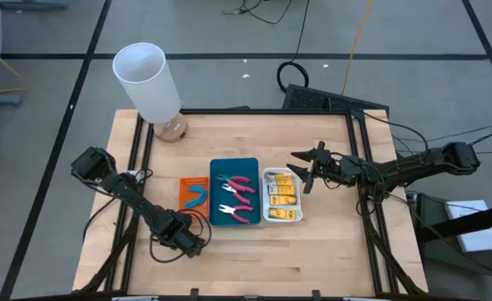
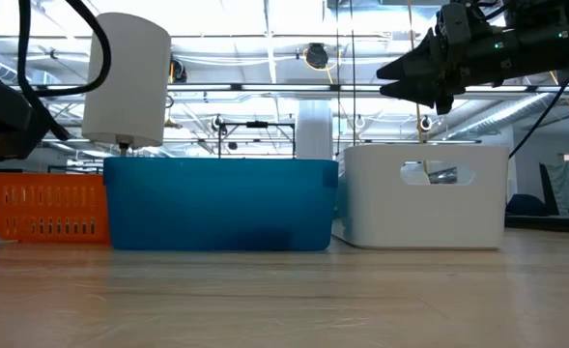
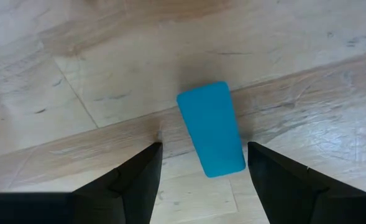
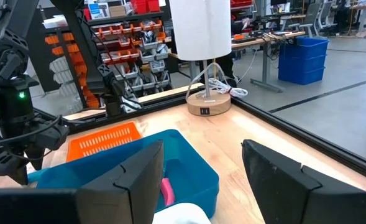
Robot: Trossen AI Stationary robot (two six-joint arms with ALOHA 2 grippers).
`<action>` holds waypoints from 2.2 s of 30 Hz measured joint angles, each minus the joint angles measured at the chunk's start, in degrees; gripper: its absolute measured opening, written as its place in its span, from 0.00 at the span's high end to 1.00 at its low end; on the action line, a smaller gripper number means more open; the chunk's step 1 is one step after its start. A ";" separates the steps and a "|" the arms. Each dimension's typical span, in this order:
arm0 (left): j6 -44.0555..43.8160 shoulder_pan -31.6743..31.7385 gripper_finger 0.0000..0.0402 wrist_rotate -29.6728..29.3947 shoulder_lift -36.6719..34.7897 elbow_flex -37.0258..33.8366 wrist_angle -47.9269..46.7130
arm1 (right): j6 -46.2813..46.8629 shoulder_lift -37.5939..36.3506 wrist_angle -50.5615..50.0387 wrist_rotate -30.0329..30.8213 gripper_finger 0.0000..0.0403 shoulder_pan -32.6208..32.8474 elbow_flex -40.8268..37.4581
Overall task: Pick & Place School Supplies
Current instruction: Put the blue eraser into the orange bin
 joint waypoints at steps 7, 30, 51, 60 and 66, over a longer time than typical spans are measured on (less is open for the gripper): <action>2.20 -0.02 0.53 1.77 0.01 -0.19 -0.29 | 0.00 0.02 -0.07 0.00 0.48 -0.02 0.00; 21.33 0.23 0.80 -8.62 -10.81 -0.56 -2.90 | 0.00 0.02 0.02 0.00 0.48 0.00 -0.01; 29.91 6.05 0.80 -29.19 -25.82 -0.28 -7.54 | 0.01 0.02 0.04 0.00 0.48 0.00 -0.02; 33.20 12.48 0.79 -25.57 -22.36 -0.26 -12.76 | 0.00 0.02 -0.16 0.00 0.48 0.00 0.00; 36.50 14.67 0.79 -24.63 -19.09 -0.20 -11.24 | 0.00 0.02 -0.44 0.00 0.48 -0.02 -0.01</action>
